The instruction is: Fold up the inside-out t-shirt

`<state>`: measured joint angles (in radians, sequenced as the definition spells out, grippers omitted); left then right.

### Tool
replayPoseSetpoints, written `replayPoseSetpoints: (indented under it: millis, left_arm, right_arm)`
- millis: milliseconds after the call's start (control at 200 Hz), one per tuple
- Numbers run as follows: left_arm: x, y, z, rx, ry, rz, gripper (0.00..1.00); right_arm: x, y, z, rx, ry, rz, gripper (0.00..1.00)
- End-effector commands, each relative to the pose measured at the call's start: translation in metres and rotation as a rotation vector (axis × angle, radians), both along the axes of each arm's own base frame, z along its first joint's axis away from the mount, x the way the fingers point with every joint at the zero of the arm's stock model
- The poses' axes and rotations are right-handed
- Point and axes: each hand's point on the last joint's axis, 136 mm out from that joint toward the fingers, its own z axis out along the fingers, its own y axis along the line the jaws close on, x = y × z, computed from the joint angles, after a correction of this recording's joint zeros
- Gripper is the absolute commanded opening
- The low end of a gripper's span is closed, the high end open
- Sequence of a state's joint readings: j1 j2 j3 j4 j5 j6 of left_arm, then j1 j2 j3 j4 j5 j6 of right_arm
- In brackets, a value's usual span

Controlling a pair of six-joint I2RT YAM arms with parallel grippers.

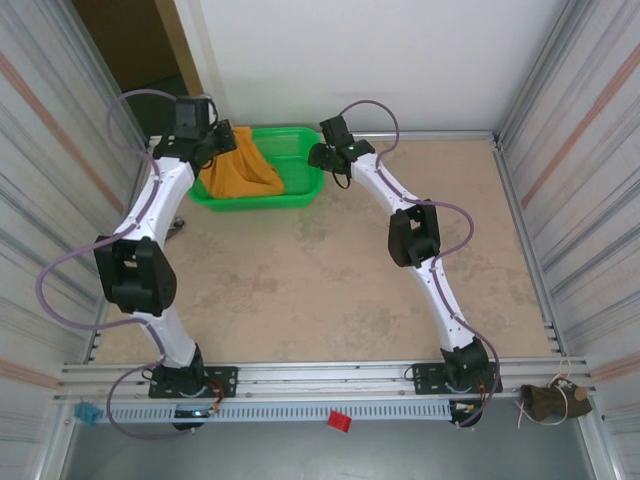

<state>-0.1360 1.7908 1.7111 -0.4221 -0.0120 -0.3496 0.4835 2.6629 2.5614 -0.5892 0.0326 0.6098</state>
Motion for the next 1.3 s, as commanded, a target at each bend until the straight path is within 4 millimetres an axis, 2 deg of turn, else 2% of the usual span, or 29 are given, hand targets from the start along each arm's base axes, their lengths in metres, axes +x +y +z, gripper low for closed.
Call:
replayPoseSetpoints:
  millis: [0, 200, 331, 451, 521, 611, 631, 676, 741, 837, 887, 1067, 1212, 1293]
  left_arm:
    - [0.005, -0.017, 0.034, -0.040, -0.080, -0.035, 0.00]
    - [0.006, -0.035, 0.045, -0.080, -0.095, -0.070, 0.00]
    - [0.009, -0.054, 0.062, -0.144, -0.130, -0.109, 0.00]
    - [0.016, -0.085, 0.090, -0.247, -0.182, -0.173, 0.00]
    - [0.017, -0.106, 0.108, -0.281, -0.212, -0.212, 0.00]
    - [0.015, -0.127, 0.129, -0.326, -0.256, -0.255, 0.00]
    - [0.015, -0.131, 0.133, -0.338, -0.266, -0.261, 0.00]
    - [0.012, -0.138, 0.142, -0.365, -0.286, -0.278, 0.00]
    - [0.010, -0.145, 0.153, -0.410, -0.309, -0.293, 0.00]
    - [0.005, -0.151, 0.168, -0.461, -0.338, -0.314, 0.00]
    - [0.002, -0.153, 0.177, -0.479, -0.357, -0.324, 0.00]
    - [-0.013, -0.159, 0.202, -0.505, -0.407, -0.365, 0.00]
    - [-0.026, -0.155, 0.218, -0.497, -0.440, -0.376, 0.00]
    - [-0.033, -0.147, 0.228, -0.486, -0.468, -0.360, 0.00]
  right_arm:
    - [0.009, 0.004, 0.001, 0.068, -0.007, -0.011, 0.43]
    - [0.012, -0.011, 0.013, 0.115, 0.012, -0.037, 0.00]
    - [0.015, -0.045, 0.030, 0.123, 0.016, -0.137, 0.00]
    - [0.008, -0.096, 0.046, 0.115, 0.014, -0.310, 0.00]
    - [-0.002, -0.132, 0.048, 0.113, 0.010, -0.420, 0.00]
    - [-0.023, -0.180, 0.049, 0.130, 0.013, -0.572, 0.00]
    - [-0.032, -0.193, 0.040, 0.123, 0.032, -0.607, 0.00]
    - [-0.048, -0.220, 0.034, 0.118, 0.045, -0.689, 0.00]
    - [-0.069, -0.254, 0.031, 0.109, 0.049, -0.789, 0.00]
    - [-0.111, -0.306, 0.027, 0.055, 0.052, -0.963, 0.00]
    - [-0.129, -0.326, 0.027, 0.033, 0.049, -1.029, 0.00]
    - [-0.187, -0.382, 0.039, 0.016, 0.027, -1.298, 0.00]
    - [-0.217, -0.411, 0.041, 0.018, 0.025, -1.446, 0.00]
    - [-0.229, -0.421, 0.040, 0.019, 0.035, -1.509, 0.00]
